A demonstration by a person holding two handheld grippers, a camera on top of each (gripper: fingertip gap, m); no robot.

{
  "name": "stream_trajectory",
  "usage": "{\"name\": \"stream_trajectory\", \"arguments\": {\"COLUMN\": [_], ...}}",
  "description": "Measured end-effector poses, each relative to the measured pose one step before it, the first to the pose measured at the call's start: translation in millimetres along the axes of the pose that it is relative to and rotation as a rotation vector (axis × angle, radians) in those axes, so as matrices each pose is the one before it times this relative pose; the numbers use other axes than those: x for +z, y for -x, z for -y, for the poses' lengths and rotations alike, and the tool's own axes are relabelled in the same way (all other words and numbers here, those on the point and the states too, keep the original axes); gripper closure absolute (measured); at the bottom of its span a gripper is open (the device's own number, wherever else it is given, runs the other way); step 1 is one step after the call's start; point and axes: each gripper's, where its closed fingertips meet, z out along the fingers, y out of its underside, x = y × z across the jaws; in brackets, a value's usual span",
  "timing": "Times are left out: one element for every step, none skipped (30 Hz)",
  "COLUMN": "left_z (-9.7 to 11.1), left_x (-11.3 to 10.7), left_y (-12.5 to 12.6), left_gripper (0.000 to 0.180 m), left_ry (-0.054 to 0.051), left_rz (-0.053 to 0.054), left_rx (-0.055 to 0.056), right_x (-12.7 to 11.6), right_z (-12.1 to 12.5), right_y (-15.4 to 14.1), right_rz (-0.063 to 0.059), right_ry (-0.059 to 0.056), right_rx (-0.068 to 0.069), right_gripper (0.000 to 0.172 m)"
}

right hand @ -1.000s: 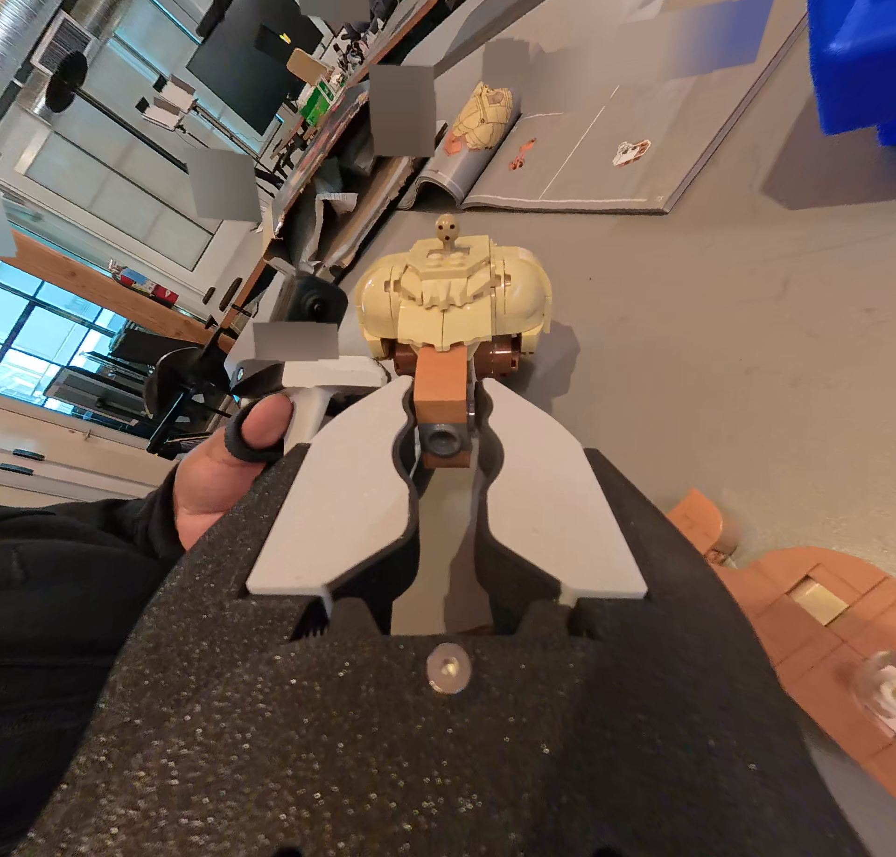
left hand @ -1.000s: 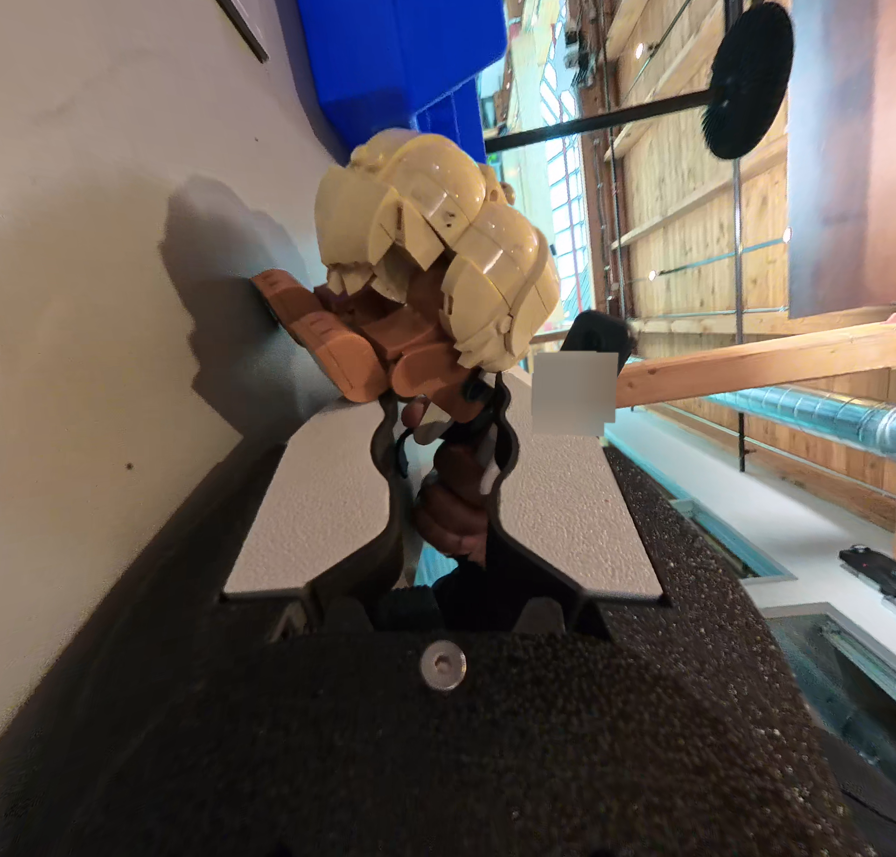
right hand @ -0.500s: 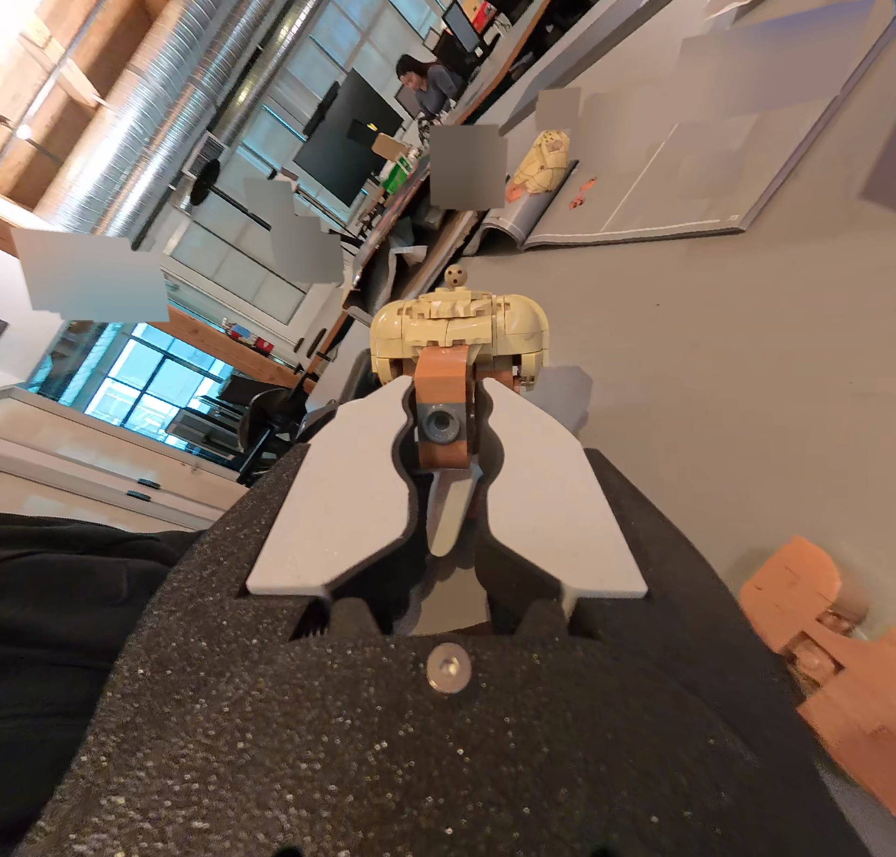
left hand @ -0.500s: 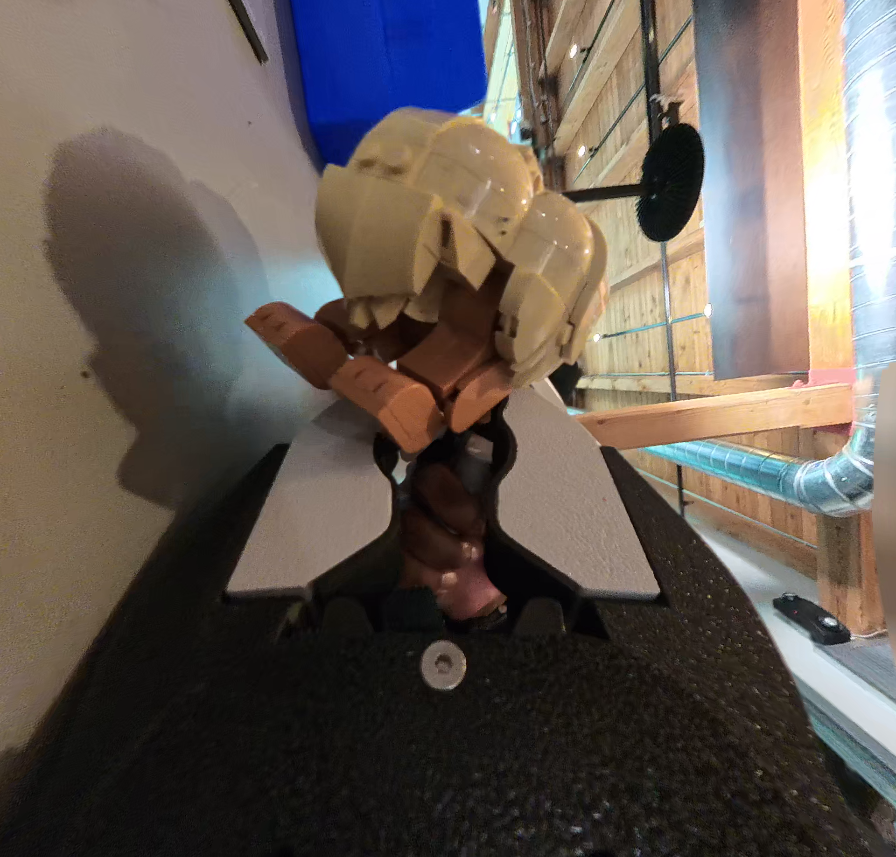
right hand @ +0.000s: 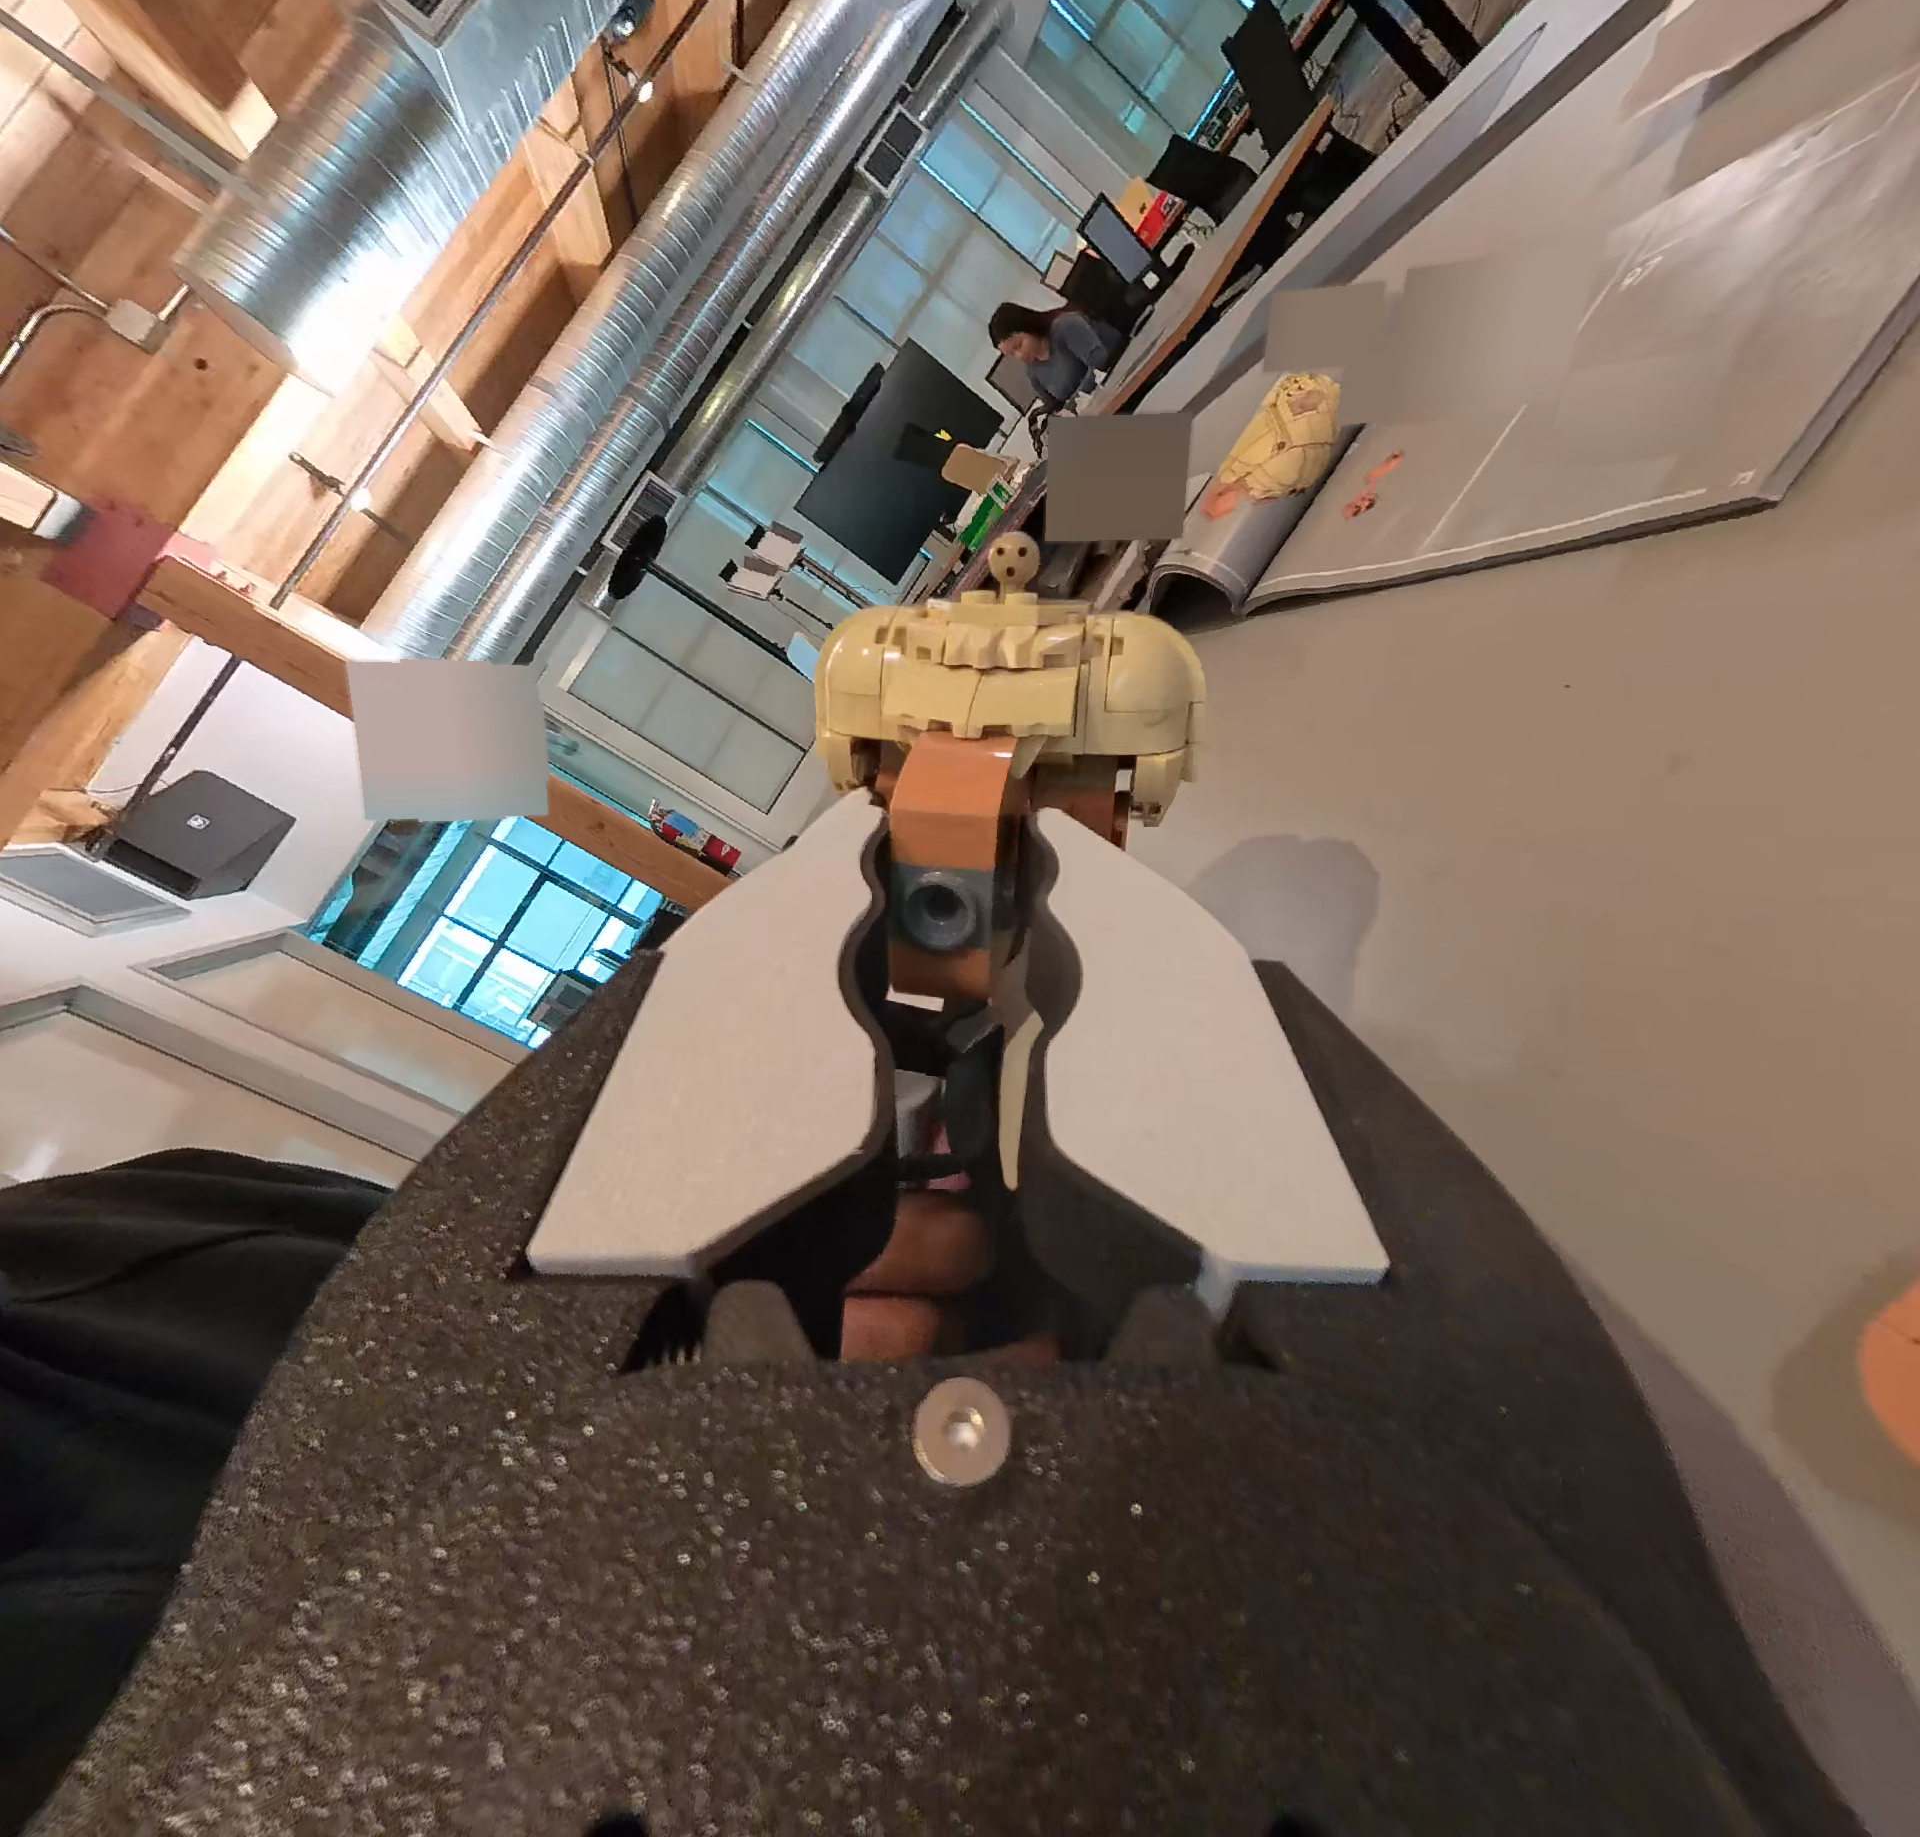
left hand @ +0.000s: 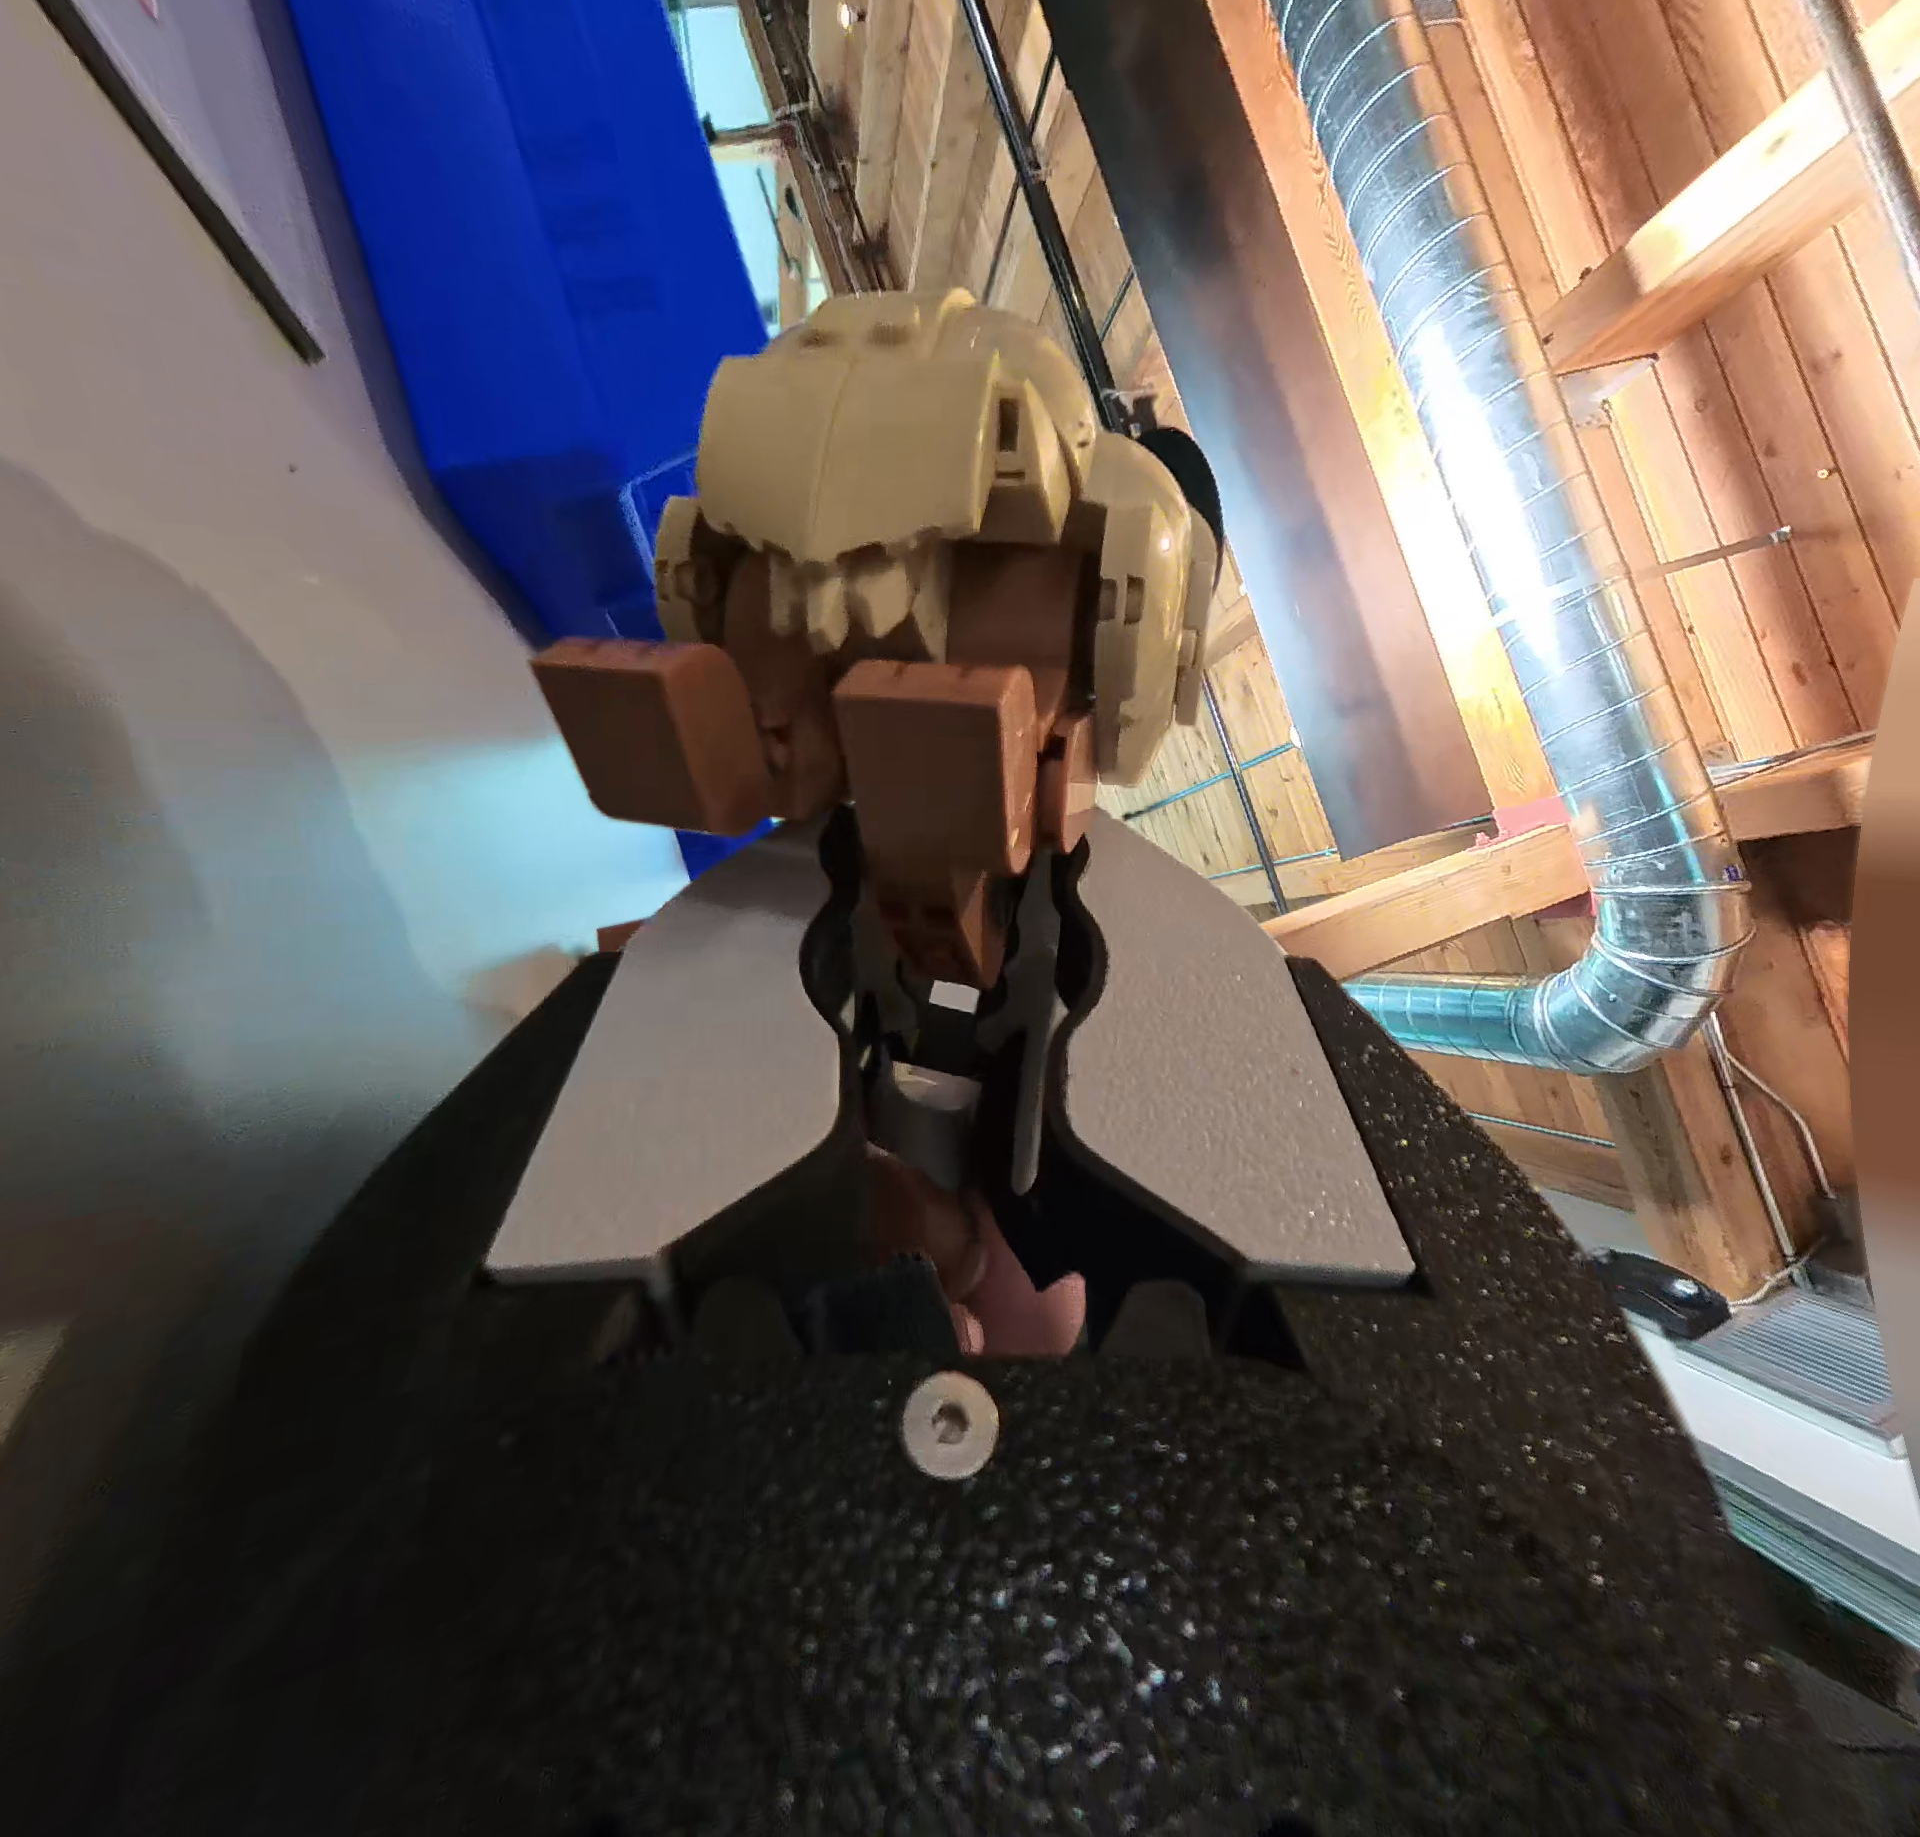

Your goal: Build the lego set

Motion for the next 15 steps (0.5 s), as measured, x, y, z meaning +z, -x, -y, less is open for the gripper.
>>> {"name": "stream_trajectory", "arguments": {"left_z": [0.97, 0.91, 1.03, 1.75, 2.30, 2.06, 0.79, -0.45, -0.53, -0.75, -0.54, -0.15, -0.30, 0.10, 1.01], "left_x": [-0.27, -0.22, -0.27, -0.74, -0.60, -0.25, 0.39, 0.61, 0.95, 1.07, 1.11, 1.02, 1.15, 1.01, 0.84], "left_y": [-0.21, 0.25, 0.67, -0.34, -2.90, -3.00, -1.72, -0.92, -2.33, -2.93, -2.54, -1.99, -1.40, -0.91, -0.48], "left_gripper": [0.147, 0.149, 0.153, 0.158, 0.160, 0.162, 0.163, 0.163, 0.163, 0.163, 0.163, 0.163, 0.163, 0.163, 0.163], "left_ry": [-0.0083, -0.0084, -0.0105, -0.0167, -0.0190, -0.0116, 0.0047, 0.0155, 0.0139, 0.0154, 0.0159, 0.0142, 0.0152, 0.0129, 0.0084], "left_rz": [0.0014, 0.0040, 0.0082, 0.0011, -0.0176, -0.0196, -0.0098, -0.0002, -0.0062, -0.0075, -0.0057, -0.0053, -0.0056, -0.0057, -0.0043], "left_rx": [0.0066, 0.0052, 0.0062, 0.0084, 0.0091, 0.0089, 0.0110, 0.0181, 0.0298, 0.0345, 0.0320, 0.0267, 0.0180, 0.0117, 0.0112], "right_x": [0.69, 0.72, 0.82, 0.87, 0.99, 0.71, 0.23, -0.58, -0.76, -0.93, -1.08, -0.82, -0.92, -1.11, -1.82], "right_z": [-0.58, -0.39, -0.52, -1.07, -1.01, -1.12, -0.82, 0.22, 0.75, 1.07, 0.89, 0.37, 0.46, 0.02, 0.17], "right_y": [0.99, 0.83, 0.90, 1.74, 2.01, 1.82, 0.98, 0.72, 1.30, 1.86, 1.39, 0.82, 0.45, 0.28, 1.22], "right_rz": [-0.0014, -0.0010, 0.0016, 0.0077, 0.0114, 0.0129, 0.0085, 0.0049, 0.0057, 0.0080, 0.0050, -0.0003, -0.0041, -0.0062, -0.0036], "right_ry": [-0.0016, -0.0024, -0.0014, 0.0018, -0.0003, -0.0001, -0.0007, -0.0047, -0.0045, -0.0051, -0.0012, 0.0042, 0.0063, 0.0123, 0.0136], "right_rx": [-0.0115, -0.0088, -0.0055, -0.0023, 0.0011, 0.0069, 0.0083, -0.0011, -0.0101, -0.0153, -0.0147, -0.0153, -0.0167, -0.0217, -0.0277], "right_gripper": [0.150, 0.150, 0.150, 0.150, 0.150, 0.151, 0.151, 0.150, 0.150, 0.151, 0.150, 0.150, 0.149, 0.148, 0.144]}}
